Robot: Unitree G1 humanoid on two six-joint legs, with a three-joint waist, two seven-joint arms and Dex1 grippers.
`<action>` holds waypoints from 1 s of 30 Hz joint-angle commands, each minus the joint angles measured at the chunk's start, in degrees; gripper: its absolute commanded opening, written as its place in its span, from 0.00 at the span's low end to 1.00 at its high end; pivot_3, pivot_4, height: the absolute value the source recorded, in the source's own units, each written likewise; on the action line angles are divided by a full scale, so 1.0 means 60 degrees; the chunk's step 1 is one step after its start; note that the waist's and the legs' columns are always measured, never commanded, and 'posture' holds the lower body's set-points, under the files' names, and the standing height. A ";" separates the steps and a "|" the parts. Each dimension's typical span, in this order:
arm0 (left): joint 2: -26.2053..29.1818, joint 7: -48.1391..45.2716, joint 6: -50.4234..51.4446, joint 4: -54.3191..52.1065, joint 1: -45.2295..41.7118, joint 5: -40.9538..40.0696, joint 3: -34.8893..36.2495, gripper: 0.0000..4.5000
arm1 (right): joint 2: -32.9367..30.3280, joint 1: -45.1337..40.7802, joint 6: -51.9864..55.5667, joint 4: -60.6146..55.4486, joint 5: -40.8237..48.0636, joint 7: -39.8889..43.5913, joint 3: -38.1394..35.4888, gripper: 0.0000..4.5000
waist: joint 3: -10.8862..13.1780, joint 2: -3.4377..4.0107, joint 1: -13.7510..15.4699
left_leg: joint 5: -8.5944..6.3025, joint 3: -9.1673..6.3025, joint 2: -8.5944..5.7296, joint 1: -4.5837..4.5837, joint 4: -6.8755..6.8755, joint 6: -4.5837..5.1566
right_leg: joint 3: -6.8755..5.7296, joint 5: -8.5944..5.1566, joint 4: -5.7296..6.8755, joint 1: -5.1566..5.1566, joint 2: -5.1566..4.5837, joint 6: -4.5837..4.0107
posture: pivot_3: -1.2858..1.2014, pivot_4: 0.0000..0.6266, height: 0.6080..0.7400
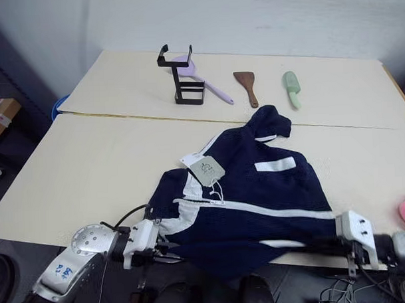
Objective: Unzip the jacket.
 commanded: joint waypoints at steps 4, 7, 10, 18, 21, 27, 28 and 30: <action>0.0271 0.0096 0.0807 -0.0072 -0.0218 -0.0582 0.0722 0.18 | 0.0181 0.0046 0.0511 -0.0170 0.0399 -0.0291 -0.0959 0.16 | 0.0004 0.0001 0.0026 | 0.0000 0.0005 -0.0001 0.0006 0.0016 0.0004 | 0.0008 0.0017 -0.0054 0.0016 -0.0007 0.0012 | 0.52 0.24 1.00; 0.0714 -0.0272 0.1607 -0.0182 -0.0432 -0.1343 0.1284 0.39 | -0.0006 0.0953 0.1569 -0.1084 0.0907 -0.0003 -0.1627 0.38 | 0.0007 0.0017 0.0087 | -0.0001 -0.0012 0.0001 -0.0001 0.0015 -0.0006 | 0.0004 0.0013 -0.0040 0.0003 -0.0013 0.0000 | 0.52 0.24 1.00; 0.1287 -0.0731 0.2483 -0.0249 -0.0540 -0.2311 0.1971 0.61 | -0.0162 0.1921 0.3059 -0.2316 0.1755 0.0215 -0.2808 0.63 | 0.0008 0.0047 0.0056 | -0.0005 -0.0012 0.0002 -0.0006 0.0007 -0.0011 | 0.0004 0.0010 -0.0042 -0.0005 -0.0013 -0.0006 | 0.52 0.24 1.00; 0.0705 -0.0455 0.1669 0.2119 -0.2734 -0.1823 0.2632 0.95 | -0.0045 -0.0403 0.5873 -0.3632 0.4893 -0.1911 -0.3380 1.00 | 0.0015 0.0029 0.0030 | -0.0006 -0.0008 0.0005 0.0006 0.0004 -0.0014 | 0.0010 0.0024 -0.0057 0.0006 -0.0011 -0.0007 | 0.52 0.24 1.00; -0.0082 -0.0444 0.0021 0.3175 -0.3505 -0.0704 0.2116 1.00 | 0.0458 -0.2692 0.6160 -0.3564 0.4656 -0.3461 -0.1413 1.00 | 0.0013 0.0005 0.0029 | -0.0008 -0.0001 0.0002 -0.0010 0.0000 -0.0018 | 0.0007 0.0025 -0.0054 -0.0019 0.0000 -0.0005 | 0.52 0.24 1.00; -0.0985 -0.0952 -0.0986 0.4259 -0.4247 0.0008 0.1356 1.00 | 0.2084 -0.6807 0.7995 -0.2428 0.3545 -0.6008 0.2237 1.00 | 0.0013 -0.0011 -0.0009 | 0.0020 0.0062 -0.0018 -0.0125 0.0021 -0.0017 | -0.0045 0.0027 0.0078 -0.0180 0.0083 -0.0005 | 0.52 0.24 1.00; -0.1071 -0.1035 -0.1139 0.4348 -0.4294 0.0098 0.1251 1.00 | 0.2255 -0.7262 0.8336 -0.2222 0.3295 -0.6274 0.2702 1.00 | 0.0013 -0.0011 -0.0015 | 0.0020 0.0050 -0.0015 -0.0168 0.0053 -0.0017 | -0.0063 0.0027 0.0085 -0.0200 0.0087 -0.0006 | 0.52 0.24 1.00; -0.1287 -0.1043 -0.1284 0.4486 -0.4340 0.0207 0.1118 1.00 | 0.2949 -0.8130 0.8685 -0.1708 0.2817 -0.6897 0.3376 1.00 | 0.0013 -0.0012 -0.0010 | 0.0021 0.0054 -0.0020 -0.0210 0.0087 -0.0013 | -0.0062 0.0027 0.0123 -0.0244 0.0086 -0.0005 | 0.52 0.24 1.00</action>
